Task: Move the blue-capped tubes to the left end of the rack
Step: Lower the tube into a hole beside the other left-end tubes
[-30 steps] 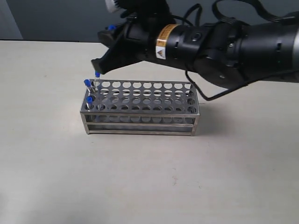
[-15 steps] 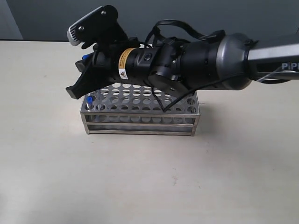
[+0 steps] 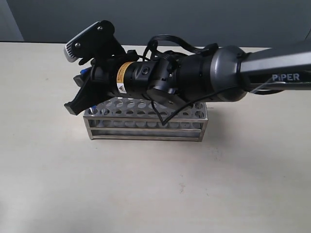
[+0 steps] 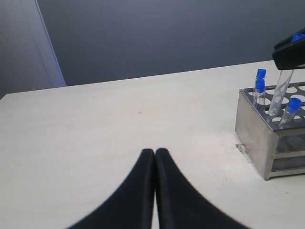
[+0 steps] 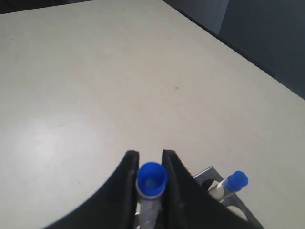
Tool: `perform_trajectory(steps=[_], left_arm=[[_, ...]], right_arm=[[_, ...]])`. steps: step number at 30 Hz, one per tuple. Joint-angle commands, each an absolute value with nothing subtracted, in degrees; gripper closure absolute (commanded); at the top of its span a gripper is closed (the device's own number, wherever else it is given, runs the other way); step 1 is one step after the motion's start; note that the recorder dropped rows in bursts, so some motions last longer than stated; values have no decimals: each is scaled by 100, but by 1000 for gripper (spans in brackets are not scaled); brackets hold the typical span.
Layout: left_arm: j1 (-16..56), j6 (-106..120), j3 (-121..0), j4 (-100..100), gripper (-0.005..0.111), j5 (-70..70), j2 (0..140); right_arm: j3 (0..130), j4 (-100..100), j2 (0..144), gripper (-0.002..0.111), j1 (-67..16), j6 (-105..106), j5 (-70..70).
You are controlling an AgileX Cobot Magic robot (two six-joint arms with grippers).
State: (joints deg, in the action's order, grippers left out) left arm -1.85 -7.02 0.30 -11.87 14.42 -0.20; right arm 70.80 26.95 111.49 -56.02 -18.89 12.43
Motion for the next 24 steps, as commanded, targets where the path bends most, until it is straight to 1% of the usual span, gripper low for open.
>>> perform_trajectory(steps=[1, 10, 16, 24], left_arm=[[-160, -706, 0, -1160, 106, 1373, 0], [-160, -706, 0, -1160, 106, 1373, 0], [-160, -706, 0, -1160, 106, 1373, 0], [-160, -706, 0, -1160, 106, 1373, 0]], right_arm=[[7113, 2800, 11182, 108, -5603, -1790, 1225], [7113, 2800, 11182, 108, -5577, -1459, 1214], [7126, 2665, 11182, 108, -5331, -1498, 1214], [7126, 2654, 11207, 108, -5337, -1666, 1258]])
